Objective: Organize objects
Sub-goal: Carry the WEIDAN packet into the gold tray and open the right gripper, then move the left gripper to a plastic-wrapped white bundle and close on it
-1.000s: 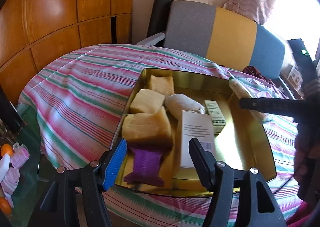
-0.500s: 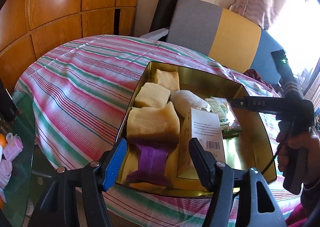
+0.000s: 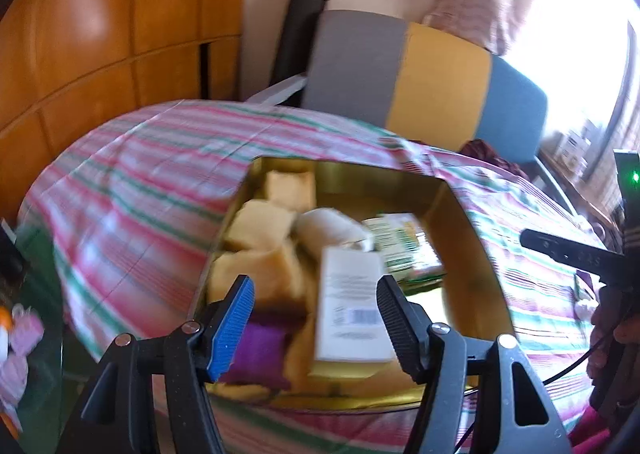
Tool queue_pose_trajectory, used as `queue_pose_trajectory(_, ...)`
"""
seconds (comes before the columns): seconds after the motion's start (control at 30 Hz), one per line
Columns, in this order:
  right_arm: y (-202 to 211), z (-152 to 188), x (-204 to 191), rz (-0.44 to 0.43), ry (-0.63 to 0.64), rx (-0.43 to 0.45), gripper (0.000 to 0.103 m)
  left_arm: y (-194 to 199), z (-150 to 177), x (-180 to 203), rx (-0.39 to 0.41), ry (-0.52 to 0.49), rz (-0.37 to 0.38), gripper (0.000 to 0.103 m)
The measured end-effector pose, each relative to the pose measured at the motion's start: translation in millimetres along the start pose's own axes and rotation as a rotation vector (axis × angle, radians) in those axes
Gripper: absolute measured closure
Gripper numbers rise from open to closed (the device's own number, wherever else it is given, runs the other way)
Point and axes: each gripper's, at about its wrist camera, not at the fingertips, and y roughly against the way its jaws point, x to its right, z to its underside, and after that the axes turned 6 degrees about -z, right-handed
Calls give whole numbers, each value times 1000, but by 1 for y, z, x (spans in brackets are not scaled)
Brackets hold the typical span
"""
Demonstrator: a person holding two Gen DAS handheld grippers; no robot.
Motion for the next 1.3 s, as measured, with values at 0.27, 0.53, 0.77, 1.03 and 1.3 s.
queue_pose_trajectory(0.27,67,35,115,157,-163,9,29,0,-21,79,1,-178,158,38)
queue_pose_trajectory(0.53,145,67,224,352,-393,75,25,-9,-28,188,-73,-337,413,38)
queue_pose_trajectory(0.77,184,100,277,391,-550,155,24,-31,-8,297,-216,-452,636,43)
queue_pose_trajectory(1.03,184,121,301,294,-706,216,24,-48,36,392,-359,-528,754,44)
queue_pose_trajectory(1.3,184,121,298,260,-695,231,24,-66,59,449,-432,-552,769,43)
